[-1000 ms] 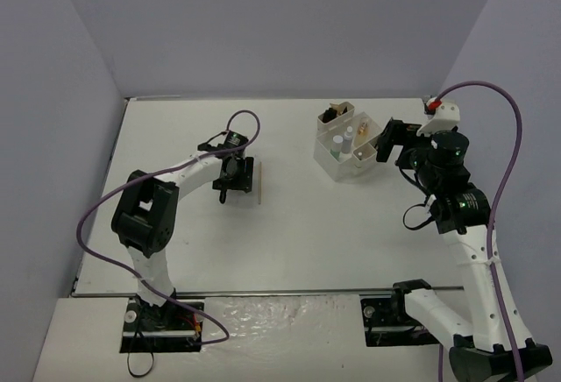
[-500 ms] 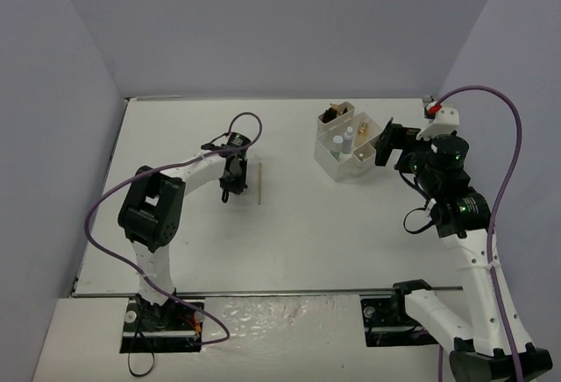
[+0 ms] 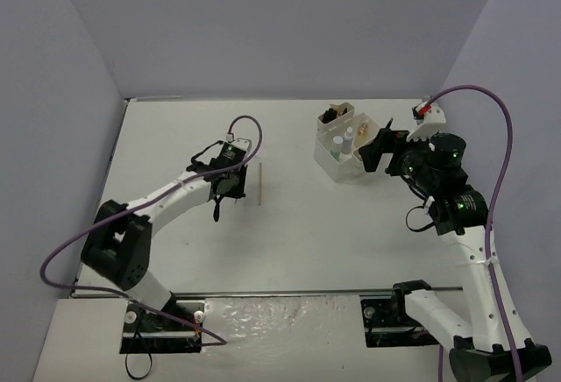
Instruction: Organize the makeup
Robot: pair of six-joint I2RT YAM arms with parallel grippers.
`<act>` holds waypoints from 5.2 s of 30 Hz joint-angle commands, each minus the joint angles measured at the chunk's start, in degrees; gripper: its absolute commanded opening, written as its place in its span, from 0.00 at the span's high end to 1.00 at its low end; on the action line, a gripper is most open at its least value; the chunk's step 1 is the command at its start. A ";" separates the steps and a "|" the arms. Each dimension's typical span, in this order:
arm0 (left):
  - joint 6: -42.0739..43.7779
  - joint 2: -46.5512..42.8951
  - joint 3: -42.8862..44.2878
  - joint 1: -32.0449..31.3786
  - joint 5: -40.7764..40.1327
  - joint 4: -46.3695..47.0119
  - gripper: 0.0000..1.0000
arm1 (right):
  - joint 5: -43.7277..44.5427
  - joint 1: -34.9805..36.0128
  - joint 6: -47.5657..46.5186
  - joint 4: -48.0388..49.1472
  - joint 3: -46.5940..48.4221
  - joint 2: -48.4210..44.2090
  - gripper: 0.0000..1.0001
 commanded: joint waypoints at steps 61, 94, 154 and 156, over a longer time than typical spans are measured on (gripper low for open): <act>18.51 -16.74 4.13 -26.63 -11.32 15.26 0.03 | -2.77 8.20 -1.88 3.46 7.76 7.24 1.00; -10.09 -25.20 -9.73 -10.33 -10.57 -2.43 0.03 | 25.28 3.99 -6.67 16.67 3.43 25.65 1.00; -15.00 24.98 21.23 -2.11 -3.91 -6.14 0.72 | 20.18 3.81 -0.80 8.94 -6.45 -11.81 0.00; -14.93 25.29 21.09 -2.11 -4.11 -6.34 0.80 | 19.97 3.81 -0.83 8.94 -6.55 -11.74 0.00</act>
